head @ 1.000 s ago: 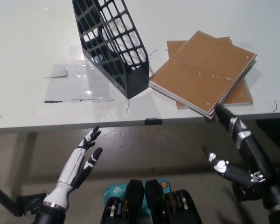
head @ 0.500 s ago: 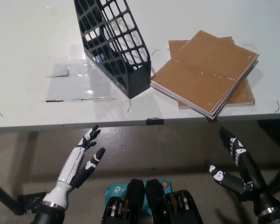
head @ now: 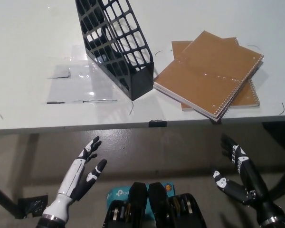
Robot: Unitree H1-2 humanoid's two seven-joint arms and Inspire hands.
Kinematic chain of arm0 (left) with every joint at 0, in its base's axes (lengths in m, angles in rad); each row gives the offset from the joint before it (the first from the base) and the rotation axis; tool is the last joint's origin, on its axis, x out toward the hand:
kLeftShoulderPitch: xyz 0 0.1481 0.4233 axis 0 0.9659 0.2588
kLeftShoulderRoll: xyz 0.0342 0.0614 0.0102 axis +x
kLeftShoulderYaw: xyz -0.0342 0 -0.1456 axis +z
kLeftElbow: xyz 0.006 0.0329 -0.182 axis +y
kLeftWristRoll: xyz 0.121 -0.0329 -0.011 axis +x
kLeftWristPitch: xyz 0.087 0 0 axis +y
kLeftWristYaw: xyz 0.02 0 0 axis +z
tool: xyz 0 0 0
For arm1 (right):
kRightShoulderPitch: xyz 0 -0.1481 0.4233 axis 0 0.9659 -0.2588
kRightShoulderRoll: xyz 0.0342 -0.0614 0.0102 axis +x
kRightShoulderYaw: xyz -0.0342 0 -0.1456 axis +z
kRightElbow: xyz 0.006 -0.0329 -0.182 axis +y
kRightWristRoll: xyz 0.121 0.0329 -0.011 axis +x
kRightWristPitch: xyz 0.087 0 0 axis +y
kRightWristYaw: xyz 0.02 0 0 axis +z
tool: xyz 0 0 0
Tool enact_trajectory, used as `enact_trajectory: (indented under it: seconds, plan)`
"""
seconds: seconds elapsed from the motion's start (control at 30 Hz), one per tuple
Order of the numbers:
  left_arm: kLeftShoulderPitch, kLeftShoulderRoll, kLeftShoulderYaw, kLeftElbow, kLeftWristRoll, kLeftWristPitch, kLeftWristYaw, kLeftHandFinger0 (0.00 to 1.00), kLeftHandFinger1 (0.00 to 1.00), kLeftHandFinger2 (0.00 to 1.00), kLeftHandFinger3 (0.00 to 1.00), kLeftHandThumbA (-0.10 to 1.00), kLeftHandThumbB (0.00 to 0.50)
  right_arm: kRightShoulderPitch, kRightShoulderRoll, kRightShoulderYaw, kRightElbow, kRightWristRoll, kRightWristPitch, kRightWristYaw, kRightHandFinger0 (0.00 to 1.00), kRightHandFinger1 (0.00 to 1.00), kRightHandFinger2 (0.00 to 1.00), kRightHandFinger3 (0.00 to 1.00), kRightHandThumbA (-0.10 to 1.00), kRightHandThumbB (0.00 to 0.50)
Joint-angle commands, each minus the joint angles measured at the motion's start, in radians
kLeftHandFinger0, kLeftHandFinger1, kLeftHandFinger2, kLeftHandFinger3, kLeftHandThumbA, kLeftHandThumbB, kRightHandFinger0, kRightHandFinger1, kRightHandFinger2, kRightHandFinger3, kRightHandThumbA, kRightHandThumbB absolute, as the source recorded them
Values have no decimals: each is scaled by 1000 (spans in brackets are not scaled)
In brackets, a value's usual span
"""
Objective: Use the right hand to pick up a book from the book holder on the left side and put it on another book on the right side
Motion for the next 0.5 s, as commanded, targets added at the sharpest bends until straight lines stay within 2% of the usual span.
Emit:
enact_trajectory:
  seconds: [0.0,0.27,0.47]
  plan:
    - [0,-5,5,-22,-13,-29,7,951,999,1000,1000,905,131,-3,-12,12,-12,7,-45,-6,923,963,1000,1000,509,77]
    - [3,-3,8,-28,-13,-22,6,925,991,1000,1000,906,133,-9,-7,31,-17,-3,-44,-12,903,935,1000,1000,526,77]
    - [1,-3,14,-33,-19,-10,6,920,993,999,1000,905,126,-26,16,39,-50,6,-12,-18,886,917,1000,1000,479,67]
